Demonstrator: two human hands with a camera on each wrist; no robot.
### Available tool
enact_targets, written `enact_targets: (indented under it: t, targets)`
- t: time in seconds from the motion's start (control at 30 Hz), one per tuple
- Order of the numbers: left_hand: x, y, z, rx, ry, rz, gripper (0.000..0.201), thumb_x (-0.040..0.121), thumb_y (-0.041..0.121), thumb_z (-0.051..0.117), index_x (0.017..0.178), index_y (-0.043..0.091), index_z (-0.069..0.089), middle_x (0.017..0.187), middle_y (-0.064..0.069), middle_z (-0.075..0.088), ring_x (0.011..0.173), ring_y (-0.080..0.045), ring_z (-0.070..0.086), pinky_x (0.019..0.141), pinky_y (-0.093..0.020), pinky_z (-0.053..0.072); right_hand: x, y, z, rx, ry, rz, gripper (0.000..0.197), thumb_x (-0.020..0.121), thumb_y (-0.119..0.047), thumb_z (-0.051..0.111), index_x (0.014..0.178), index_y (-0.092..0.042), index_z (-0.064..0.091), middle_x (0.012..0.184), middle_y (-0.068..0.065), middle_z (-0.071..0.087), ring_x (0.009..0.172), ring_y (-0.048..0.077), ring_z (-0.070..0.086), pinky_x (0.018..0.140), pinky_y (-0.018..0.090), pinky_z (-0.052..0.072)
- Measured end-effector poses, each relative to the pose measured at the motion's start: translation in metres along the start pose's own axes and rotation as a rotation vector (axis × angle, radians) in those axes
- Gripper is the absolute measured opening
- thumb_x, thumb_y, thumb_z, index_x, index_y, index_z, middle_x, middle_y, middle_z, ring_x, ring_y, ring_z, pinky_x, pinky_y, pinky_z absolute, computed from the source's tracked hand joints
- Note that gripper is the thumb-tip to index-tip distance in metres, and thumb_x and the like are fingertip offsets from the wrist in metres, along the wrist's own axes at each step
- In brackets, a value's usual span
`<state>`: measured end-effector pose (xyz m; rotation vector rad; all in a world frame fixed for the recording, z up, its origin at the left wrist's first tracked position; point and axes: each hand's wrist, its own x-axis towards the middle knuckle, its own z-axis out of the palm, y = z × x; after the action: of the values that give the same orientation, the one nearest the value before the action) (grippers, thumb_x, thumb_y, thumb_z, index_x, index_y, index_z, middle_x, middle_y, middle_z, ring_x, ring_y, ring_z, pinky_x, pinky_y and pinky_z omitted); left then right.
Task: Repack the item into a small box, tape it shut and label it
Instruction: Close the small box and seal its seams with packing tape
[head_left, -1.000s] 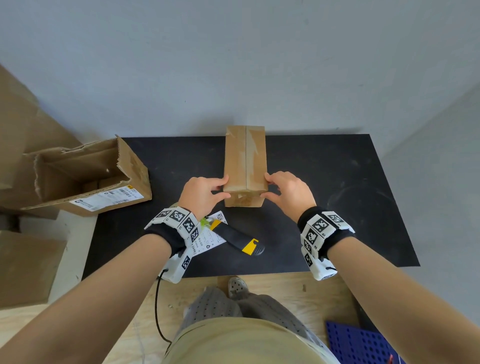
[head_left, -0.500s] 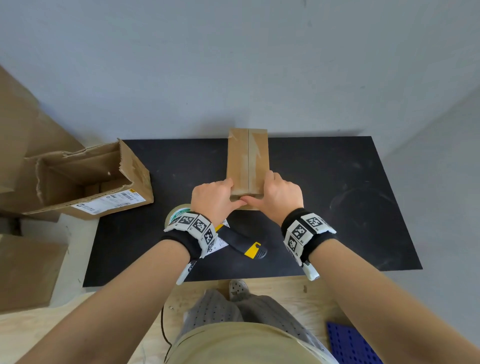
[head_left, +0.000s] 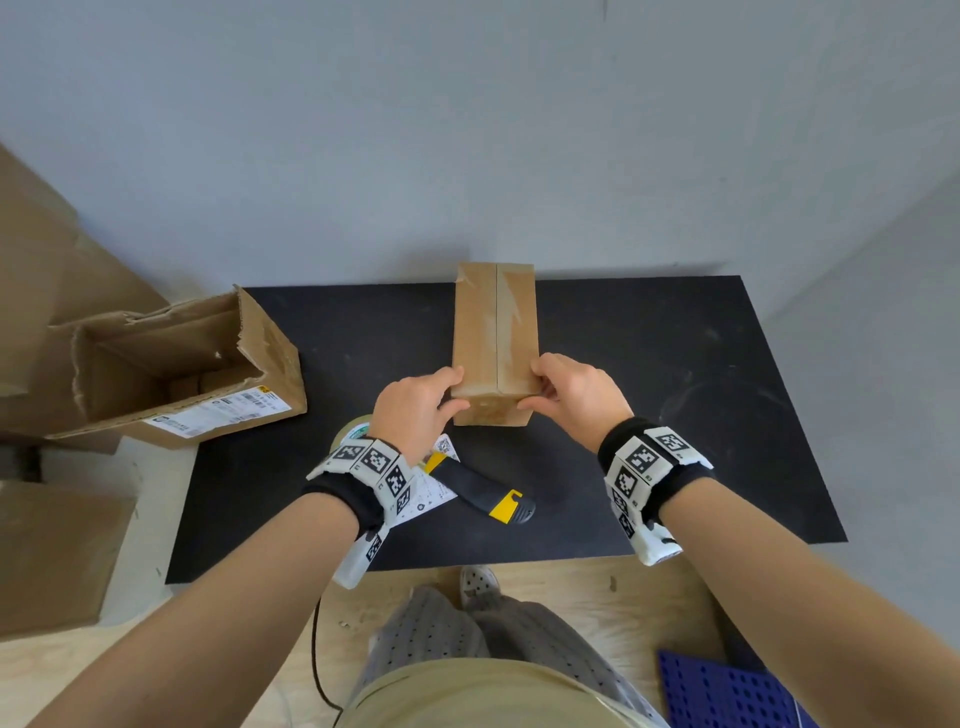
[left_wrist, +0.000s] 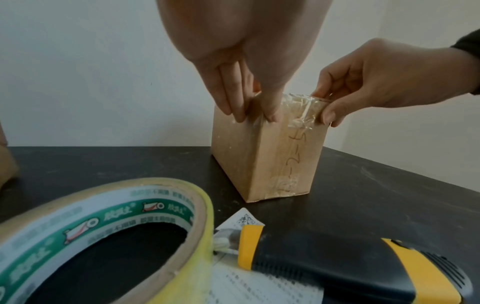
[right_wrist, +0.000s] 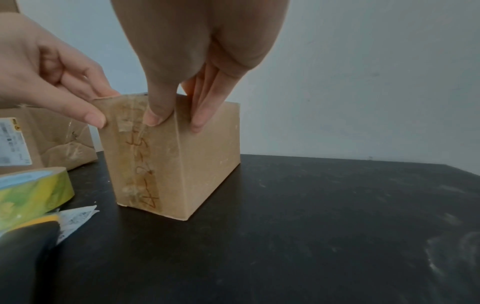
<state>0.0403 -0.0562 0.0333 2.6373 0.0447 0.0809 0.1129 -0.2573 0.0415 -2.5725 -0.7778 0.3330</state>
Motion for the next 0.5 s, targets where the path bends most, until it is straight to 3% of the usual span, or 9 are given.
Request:
enact_targets:
  t: [0.1,0.17,0.27,0.37,0.43,0.5]
  targets:
    - [-0.004,-0.005,-0.001,-0.057,-0.011,-0.004,0.037,0.088,0.019,0.064,0.124,0.012,0.061,0.100,-0.007,0.073,0.086,-0.026,0.069,0.080,-0.037,0.054,-0.003,0.005,-0.008,-0.008,-0.034,-0.031,0.032,0.085,-0.025,0.067,0.110,-0.007,0.056,0.100,0.006,0.063,0.087,0.027,0.063,0.077,0.043,0.051]
    - [-0.004,-0.005,-0.004,-0.072,-0.042,-0.004,0.037,0.090,0.018,0.062,0.127,0.014,0.060,0.112,-0.005,0.070,0.097,-0.022,0.067,0.089,-0.034,0.052,-0.004,0.003,-0.014,-0.020,-0.051,-0.022,0.037,0.084,-0.032,0.068,0.111,-0.010,0.057,0.105,0.003,0.065,0.095,0.022,0.063,0.080,0.040,0.051]
    - [-0.002,-0.004,-0.009,-0.071,-0.071,-0.023,0.036,0.091,0.019,0.061,0.127,0.016,0.059,0.115,-0.003,0.069,0.099,-0.021,0.066,0.090,-0.029,0.050,-0.001,-0.004,-0.020,-0.030,-0.083,0.032,0.038,0.086,-0.040,0.063,0.110,-0.011,0.059,0.104,0.002,0.066,0.093,0.020,0.062,0.081,0.038,0.051]
    - [-0.003,-0.001,-0.014,-0.003,-0.139,-0.058,0.040,0.093,0.009,0.054,0.132,0.020,0.054,0.112,-0.007,0.069,0.092,-0.024,0.066,0.087,-0.032,0.051,-0.001,-0.003,-0.019,0.015,-0.107,0.067,0.029,0.090,-0.027,0.061,0.115,-0.014,0.057,0.110,0.002,0.066,0.098,0.022,0.063,0.087,0.039,0.050]
    - [-0.004,0.002,-0.018,0.046,-0.195,-0.084,0.047,0.092,0.002,0.048,0.135,0.022,0.051,0.123,-0.003,0.063,0.099,-0.024,0.064,0.091,-0.034,0.050,-0.006,0.002,-0.017,0.075,-0.107,0.100,0.037,0.090,-0.012,0.056,0.127,-0.016,0.053,0.119,0.000,0.065,0.108,0.020,0.061,0.095,0.037,0.048]
    - [-0.001,0.007,-0.019,0.051,-0.182,-0.077,0.038,0.093,0.007,0.044,0.127,0.017,0.058,0.131,0.004,0.057,0.103,-0.022,0.063,0.093,-0.036,0.050,-0.010,0.006,-0.013,0.178,-0.090,0.168,0.048,0.090,-0.003,0.049,0.137,-0.015,0.045,0.127,0.002,0.061,0.118,0.018,0.057,0.103,0.033,0.043]
